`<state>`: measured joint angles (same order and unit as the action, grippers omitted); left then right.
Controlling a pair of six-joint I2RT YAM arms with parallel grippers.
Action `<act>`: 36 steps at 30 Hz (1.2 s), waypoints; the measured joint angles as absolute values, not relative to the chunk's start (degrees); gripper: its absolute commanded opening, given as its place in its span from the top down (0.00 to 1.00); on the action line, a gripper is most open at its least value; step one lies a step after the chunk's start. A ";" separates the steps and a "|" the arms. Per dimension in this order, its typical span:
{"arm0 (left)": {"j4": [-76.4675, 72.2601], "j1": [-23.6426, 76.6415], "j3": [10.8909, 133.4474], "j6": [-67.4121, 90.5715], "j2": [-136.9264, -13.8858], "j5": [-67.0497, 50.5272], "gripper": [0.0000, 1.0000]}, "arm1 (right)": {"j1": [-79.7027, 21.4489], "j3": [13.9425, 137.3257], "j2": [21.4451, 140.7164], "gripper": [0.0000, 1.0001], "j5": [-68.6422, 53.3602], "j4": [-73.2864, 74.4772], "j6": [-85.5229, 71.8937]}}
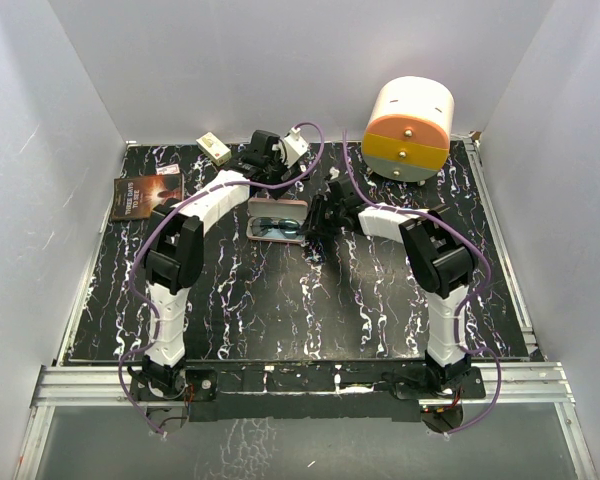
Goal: Organize the sunglasses
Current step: Close the sunglasses case at the center of the board.
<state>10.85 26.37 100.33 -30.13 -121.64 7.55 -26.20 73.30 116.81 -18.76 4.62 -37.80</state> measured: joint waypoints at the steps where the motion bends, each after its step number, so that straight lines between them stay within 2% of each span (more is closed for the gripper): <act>1: 10.85 26.37 100.38 -30.09 -121.64 7.57 0.03 | -26.28 73.54 116.99 0.68 -18.63 4.69 -37.78; 4: 10.68 26.37 100.42 -29.91 -121.64 7.57 0.03 | -26.70 73.82 117.19 0.78 -18.06 5.39 -37.74; 12: 10.00 26.37 99.46 -29.30 -121.62 7.53 0.03 | -26.68 73.52 117.16 0.79 -17.50 5.82 -38.04; 17: 10.15 26.37 98.28 -28.77 -121.62 7.18 0.03 | -26.68 72.75 117.16 0.92 -17.93 4.51 -39.00; 28: 9.82 26.39 96.07 -27.00 -121.16 5.61 0.03 | -26.57 72.62 117.19 0.92 -18.06 4.10 -39.59; 36: 8.03 27.35 88.40 -25.65 -115.52 5.17 0.03 | -26.59 72.53 117.19 0.92 -17.45 4.19 -41.08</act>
